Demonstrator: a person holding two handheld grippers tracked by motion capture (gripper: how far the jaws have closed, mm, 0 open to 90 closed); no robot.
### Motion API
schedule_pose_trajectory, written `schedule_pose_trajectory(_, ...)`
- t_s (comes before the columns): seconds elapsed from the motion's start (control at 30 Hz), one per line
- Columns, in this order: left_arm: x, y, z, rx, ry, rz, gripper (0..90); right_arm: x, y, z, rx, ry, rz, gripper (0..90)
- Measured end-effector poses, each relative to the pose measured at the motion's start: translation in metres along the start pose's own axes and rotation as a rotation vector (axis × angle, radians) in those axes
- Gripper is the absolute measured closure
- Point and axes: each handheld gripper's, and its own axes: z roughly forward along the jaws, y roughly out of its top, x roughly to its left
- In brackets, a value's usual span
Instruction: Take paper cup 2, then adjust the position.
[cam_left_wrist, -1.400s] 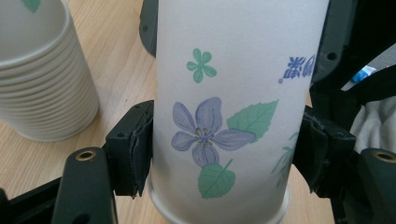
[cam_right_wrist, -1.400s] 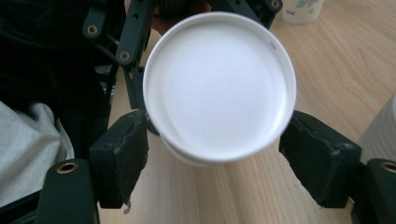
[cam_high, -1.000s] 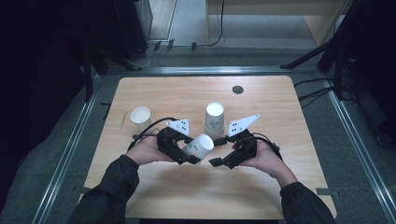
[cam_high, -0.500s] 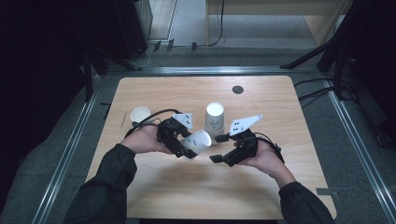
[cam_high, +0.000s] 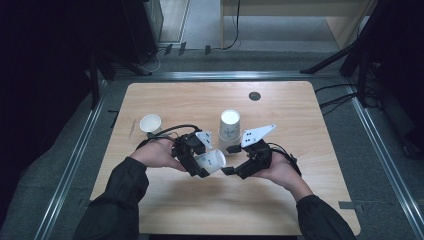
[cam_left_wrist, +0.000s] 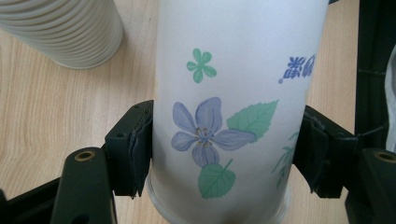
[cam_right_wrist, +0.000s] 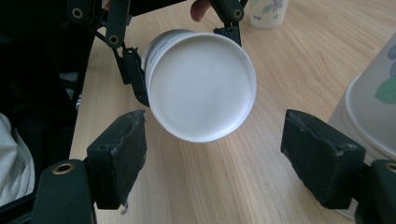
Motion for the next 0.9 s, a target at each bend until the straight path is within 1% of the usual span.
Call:
schedule_pose_trajectory(0.1, -0.001, 0.001, 0.003, 0.026, 0.007, -0.003, 29.1, 0.001, 0.0, 0.001, -0.004, -0.004, -0.013, 23.5)
schedule_pose_trajectory(0.13, -0.002, 0.001, 0.005, 0.03, 0.006, 0.009, 29.1, 0.002, 0.0, 0.001, -0.006, 0.001, -0.015, 23.8)
schedule_pose_trajectory(0.2, -0.003, 0.001, 0.005, 0.037, -0.003, 0.016, 29.1, 0.003, 0.001, 0.003, -0.015, 0.011, -0.021, 23.7)
schedule_pose_trajectory(0.23, -0.003, 0.002, 0.006, 0.04, 0.0, 0.018, 29.1, 0.003, 0.001, 0.004, -0.012, 0.018, -0.02, 23.7)
schedule_pose_trajectory(0.43, -0.008, 0.006, 0.008, 0.041, -0.009, 0.032, 29.0, 0.005, 0.002, 0.011, -0.001, 0.031, -0.031, 23.7)
schedule_pose_trajectory(0.47, -0.008, 0.007, 0.008, 0.048, -0.01, 0.034, 29.0, 0.005, 0.002, 0.011, 0.0, 0.035, -0.03, 23.7)
schedule_pose_trajectory(0.5, -0.009, 0.008, 0.01, 0.045, -0.017, 0.025, 28.9, 0.006, 0.002, 0.012, -0.001, 0.038, -0.03, 23.8)
schedule_pose_trajectory(0.6, -0.011, 0.009, 0.011, 0.054, -0.019, 0.041, 28.9, 0.007, 0.002, 0.015, 0.012, 0.054, -0.037, 25.9)
schedule_pose_trajectory(0.77, -0.013, 0.012, 0.011, 0.048, -0.017, 0.05, 28.9, 0.009, 0.002, 0.02, 0.035, 0.076, -0.045, 28.0)
schedule_pose_trajectory(0.87, -0.012, 0.012, 0.012, 0.056, -0.015, 0.053, 28.9, 0.009, 0.002, 0.02, 0.042, 0.09, -0.048, 33.8)
schedule_pose_trajectory(0.9, -0.012, 0.011, 0.012, 0.053, -0.016, 0.055, 28.9, 0.01, 0.002, 0.02, 0.041, 0.092, -0.055, 34.0)
